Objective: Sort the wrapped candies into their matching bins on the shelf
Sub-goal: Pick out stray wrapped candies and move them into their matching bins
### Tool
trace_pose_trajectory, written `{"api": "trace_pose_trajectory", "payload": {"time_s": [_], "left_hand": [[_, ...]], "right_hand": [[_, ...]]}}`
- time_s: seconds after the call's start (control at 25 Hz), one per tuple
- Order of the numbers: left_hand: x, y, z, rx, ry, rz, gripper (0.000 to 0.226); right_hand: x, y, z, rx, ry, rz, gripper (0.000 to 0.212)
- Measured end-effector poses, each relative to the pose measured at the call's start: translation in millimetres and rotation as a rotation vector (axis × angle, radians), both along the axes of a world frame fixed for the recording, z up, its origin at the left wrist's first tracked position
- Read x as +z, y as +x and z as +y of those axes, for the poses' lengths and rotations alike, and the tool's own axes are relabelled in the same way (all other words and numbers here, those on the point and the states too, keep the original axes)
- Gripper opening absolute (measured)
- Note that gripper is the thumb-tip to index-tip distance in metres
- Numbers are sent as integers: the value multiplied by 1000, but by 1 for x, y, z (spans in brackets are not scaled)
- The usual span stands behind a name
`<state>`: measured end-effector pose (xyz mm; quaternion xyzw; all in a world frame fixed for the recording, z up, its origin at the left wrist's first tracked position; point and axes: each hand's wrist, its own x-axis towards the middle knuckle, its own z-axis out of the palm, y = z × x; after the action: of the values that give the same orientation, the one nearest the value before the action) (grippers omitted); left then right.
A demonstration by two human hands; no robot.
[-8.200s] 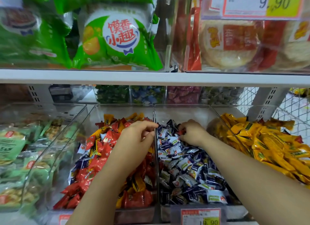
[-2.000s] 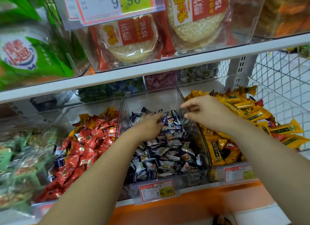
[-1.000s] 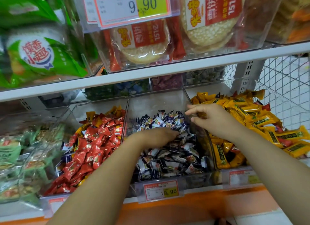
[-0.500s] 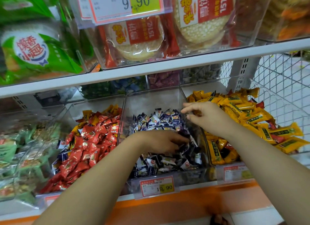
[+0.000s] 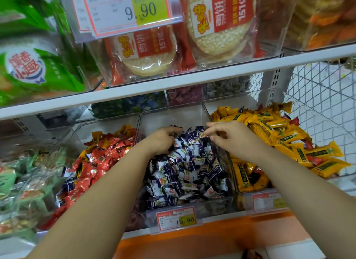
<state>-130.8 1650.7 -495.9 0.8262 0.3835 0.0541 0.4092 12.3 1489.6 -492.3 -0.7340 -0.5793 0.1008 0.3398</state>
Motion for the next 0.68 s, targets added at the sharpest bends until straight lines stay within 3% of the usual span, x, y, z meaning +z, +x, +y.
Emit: {"api": "trace_pose_trajectory", "payload": {"time_s": [0.12, 0.2, 0.32, 0.48, 0.68], "left_hand": [[15, -9, -26, -148, -161, -57, 30], [19, -12, -54, -424, -298, 106, 30], [5, 0, -72, -754, -63, 440, 37], [-14, 9, -45, -611, 83, 423, 46], [-17, 8, -25, -326, -109, 178, 52]], "right_hand": [[1, -5, -12, 18, 4, -68, 26], [4, -7, -22, 35, 6, -46, 26], [6, -9, -32, 52, 3, -21, 25], [4, -9, -36, 49, -14, -11, 24], [4, -7, -36, 61, -13, 19, 24]]}}
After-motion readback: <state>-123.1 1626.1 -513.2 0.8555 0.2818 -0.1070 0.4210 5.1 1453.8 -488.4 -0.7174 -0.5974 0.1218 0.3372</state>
